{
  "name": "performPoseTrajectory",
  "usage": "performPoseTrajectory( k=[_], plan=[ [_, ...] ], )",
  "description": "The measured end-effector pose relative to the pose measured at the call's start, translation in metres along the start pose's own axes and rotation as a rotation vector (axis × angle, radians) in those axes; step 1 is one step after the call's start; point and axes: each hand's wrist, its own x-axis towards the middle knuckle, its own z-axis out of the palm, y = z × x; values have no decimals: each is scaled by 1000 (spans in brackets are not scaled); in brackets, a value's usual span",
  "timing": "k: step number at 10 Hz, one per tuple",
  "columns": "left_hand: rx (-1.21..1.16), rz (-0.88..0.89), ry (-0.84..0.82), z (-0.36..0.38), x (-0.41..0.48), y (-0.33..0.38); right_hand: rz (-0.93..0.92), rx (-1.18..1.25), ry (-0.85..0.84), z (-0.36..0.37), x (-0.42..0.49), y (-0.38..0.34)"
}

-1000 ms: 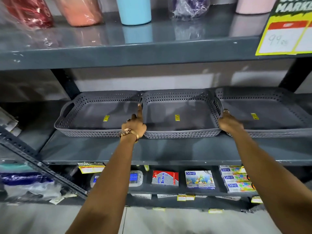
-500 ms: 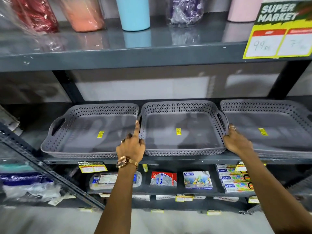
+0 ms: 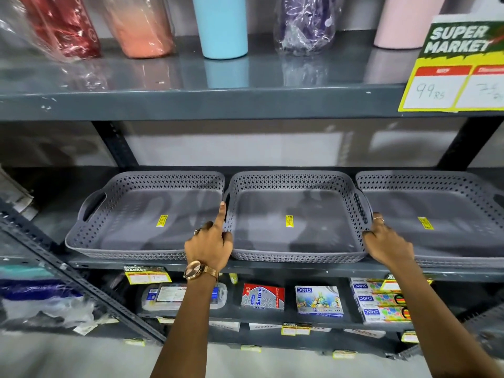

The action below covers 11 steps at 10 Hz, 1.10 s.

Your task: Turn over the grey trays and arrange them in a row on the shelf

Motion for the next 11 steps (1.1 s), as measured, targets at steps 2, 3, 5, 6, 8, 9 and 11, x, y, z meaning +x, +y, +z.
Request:
performPoseTrajectory(
  k=[2,3,5,6,8,9,11],
  plan=[
    [8,14,-4,-1,-3,-5,-8,28,-20,0,-6,2],
    [2,9,-7,-1,-3,-5,-21,48,-18,2,-4,4],
    [1,27,-24,-2,-2,-7,-7,81,-31,1,2,6],
    [5,33,-44,-4,0,-5,11,65,-34,-1,4,6],
    [34,67,-74,-3,0,-9,52,22,31,-1,-5,-4],
    [21,91,-73,-3,0,-10,21,-81,218,-1,-17,-13],
    [25,182,-94,-16,-7,-8,-453,245,198,-29,-91,-63]
  ],
)
